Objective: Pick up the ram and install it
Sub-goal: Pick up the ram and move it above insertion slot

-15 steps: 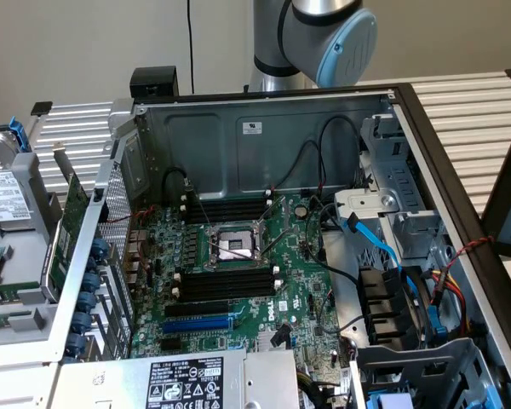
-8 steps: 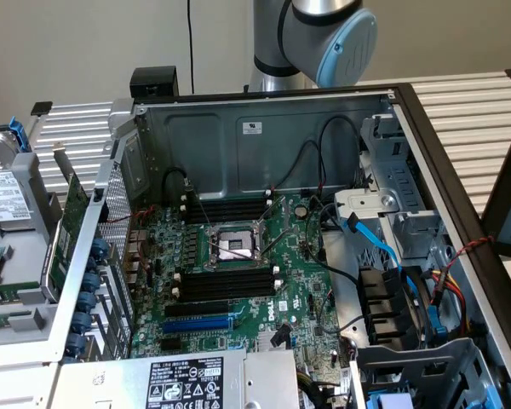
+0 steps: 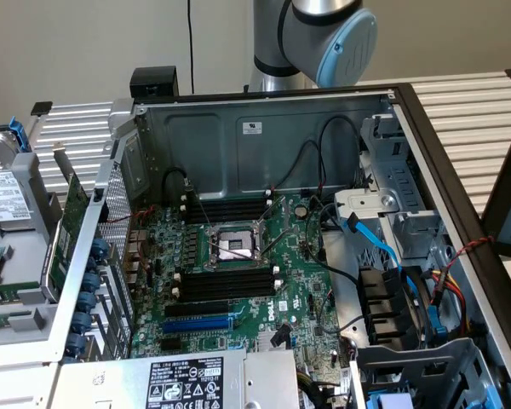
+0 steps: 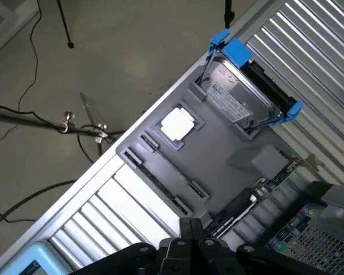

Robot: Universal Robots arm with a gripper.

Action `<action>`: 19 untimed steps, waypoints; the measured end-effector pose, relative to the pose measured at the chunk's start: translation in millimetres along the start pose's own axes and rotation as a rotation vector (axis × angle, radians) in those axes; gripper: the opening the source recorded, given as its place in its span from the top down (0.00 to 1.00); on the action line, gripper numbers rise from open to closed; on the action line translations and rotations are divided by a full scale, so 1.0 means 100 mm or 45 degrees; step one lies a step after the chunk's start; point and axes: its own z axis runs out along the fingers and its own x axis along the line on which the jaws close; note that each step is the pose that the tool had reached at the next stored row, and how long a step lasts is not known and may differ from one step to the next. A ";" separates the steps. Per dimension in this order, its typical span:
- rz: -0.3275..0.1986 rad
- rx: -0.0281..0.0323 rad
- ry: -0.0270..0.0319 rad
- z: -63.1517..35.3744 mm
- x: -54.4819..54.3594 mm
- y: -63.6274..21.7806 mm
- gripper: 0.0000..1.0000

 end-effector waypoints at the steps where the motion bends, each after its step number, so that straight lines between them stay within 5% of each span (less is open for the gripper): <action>1: -0.023 0.0001 0.0019 0.000 0.00 0.000 0.90; 19: -0.439 0.0008 0.0333 0.003 0.00 0.000 0.90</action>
